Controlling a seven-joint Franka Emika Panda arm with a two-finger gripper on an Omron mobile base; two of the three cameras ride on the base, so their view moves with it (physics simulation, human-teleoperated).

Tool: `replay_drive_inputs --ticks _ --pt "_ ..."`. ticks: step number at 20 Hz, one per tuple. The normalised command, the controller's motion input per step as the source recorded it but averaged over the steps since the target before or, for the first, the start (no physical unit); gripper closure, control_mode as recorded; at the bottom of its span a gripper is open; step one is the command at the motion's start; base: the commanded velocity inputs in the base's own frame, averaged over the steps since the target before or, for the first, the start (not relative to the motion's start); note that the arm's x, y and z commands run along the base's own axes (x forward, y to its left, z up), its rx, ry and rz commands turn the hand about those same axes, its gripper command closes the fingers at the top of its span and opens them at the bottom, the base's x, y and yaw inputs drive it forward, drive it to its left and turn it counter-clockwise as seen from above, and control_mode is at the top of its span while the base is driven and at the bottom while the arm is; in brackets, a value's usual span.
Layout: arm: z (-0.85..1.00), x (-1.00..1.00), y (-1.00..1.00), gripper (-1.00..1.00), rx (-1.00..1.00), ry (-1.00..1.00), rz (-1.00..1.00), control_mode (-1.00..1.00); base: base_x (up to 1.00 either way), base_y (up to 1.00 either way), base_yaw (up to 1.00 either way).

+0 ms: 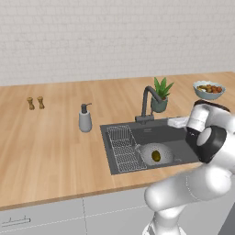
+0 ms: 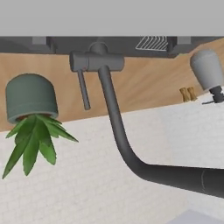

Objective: Put the colander in the sink, put the kiwi in the colander, and turn on the sink faucet and pour water over the colander.

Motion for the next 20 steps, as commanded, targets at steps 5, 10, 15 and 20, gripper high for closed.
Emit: replay_drive_inputs --ticks 5,10,15,20 --pt "0.00 0.45 0.00 -1.00 0.05 -0.13 0.01 -1.00 0.00 0.00 0.00" --pt "0.00 0.50 0.00 -1.00 0.06 -0.07 0.01 -1.00 0.00 0.00 0.00" --pt "0.00 0.38 -0.01 -1.00 0.06 -0.07 0.02 -1.00 0.00 0.00 0.00" --pt "-0.01 0.08 -0.14 -1.00 0.02 -0.06 0.02 -1.00 0.00 0.00 0.00"
